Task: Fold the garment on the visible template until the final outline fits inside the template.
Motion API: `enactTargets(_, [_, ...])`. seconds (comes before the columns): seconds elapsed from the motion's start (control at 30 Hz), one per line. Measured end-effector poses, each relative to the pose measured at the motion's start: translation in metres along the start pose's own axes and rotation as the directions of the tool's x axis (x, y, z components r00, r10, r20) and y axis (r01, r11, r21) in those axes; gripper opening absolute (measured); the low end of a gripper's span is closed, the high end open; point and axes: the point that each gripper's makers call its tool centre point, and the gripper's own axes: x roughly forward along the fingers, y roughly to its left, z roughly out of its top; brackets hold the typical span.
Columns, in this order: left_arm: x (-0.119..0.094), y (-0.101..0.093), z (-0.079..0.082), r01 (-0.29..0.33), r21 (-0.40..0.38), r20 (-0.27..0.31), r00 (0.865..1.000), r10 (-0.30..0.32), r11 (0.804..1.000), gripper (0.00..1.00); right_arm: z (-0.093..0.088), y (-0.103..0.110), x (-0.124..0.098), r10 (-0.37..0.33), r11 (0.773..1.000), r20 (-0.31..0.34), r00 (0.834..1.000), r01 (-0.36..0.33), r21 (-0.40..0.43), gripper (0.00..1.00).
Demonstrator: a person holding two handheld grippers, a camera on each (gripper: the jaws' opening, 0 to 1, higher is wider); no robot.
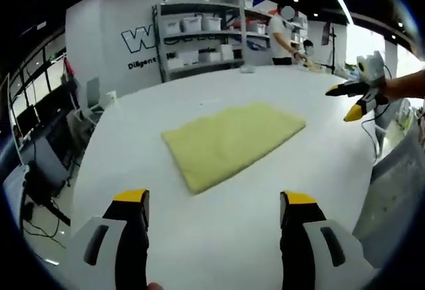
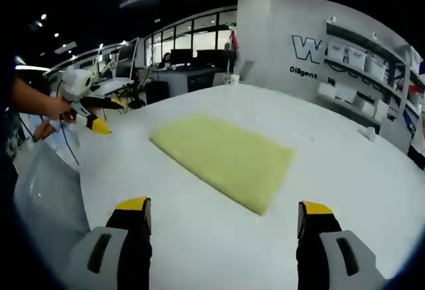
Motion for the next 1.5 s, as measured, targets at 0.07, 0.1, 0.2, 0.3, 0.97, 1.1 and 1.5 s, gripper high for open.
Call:
enactTargets(0.07, [-0.004, -0.005, -0.002, -0.009, 0.006, 0.004, 1.000, 0.009, 1.000, 0.80, 0.000, 0.003, -0.002, -0.015, 1.000, 0.015, 1.000, 0.015, 0.015, 0.90])
enactTargets(0.1, [-0.005, -0.006, -0.003, -0.013, 0.009, 0.006, 1.000, 0.013, 1.000, 0.80, -0.001, 0.004, -0.002, -0.022, 1.000, 0.017, 1.000, 0.021, 0.016, 0.91])
enactTargets(0.2, [-0.007, -0.012, -0.005, -0.022, -0.003, 0.018, 1.000, 0.022, 1.000, 0.81, -0.002, 0.006, -0.004, -0.052, 0.998, 0.035, 0.998, 0.051, 0.034, 0.91])
enactTargets(0.3, [-0.010, -0.017, -0.005, -0.034, -0.027, 0.038, 0.999, 0.035, 0.999, 0.81, -0.003, 0.012, -0.007, -0.063, 0.997, 0.053, 0.997, 0.060, 0.058, 0.93])
enactTargets(0.97, [-0.008, -0.028, -0.004, -0.076, -0.011, 0.105, 0.992, 0.076, 0.997, 0.81, -0.006, 0.022, -0.025, -0.165, 0.983, 0.133, 0.977, 0.151, 0.107, 0.93])
enactTargets(1.1, [-0.009, -0.025, -0.004, -0.083, -0.014, 0.106, 0.991, 0.084, 0.996, 0.81, -0.010, 0.021, -0.023, -0.171, 0.981, 0.135, 0.976, 0.155, 0.117, 0.93])
enactTargets(1.5, [-0.008, -0.027, -0.016, -0.065, -0.001, 0.080, 0.995, 0.064, 0.998, 0.85, -0.014, 0.029, -0.009, -0.157, 0.983, 0.106, 0.982, 0.145, 0.111, 0.95])
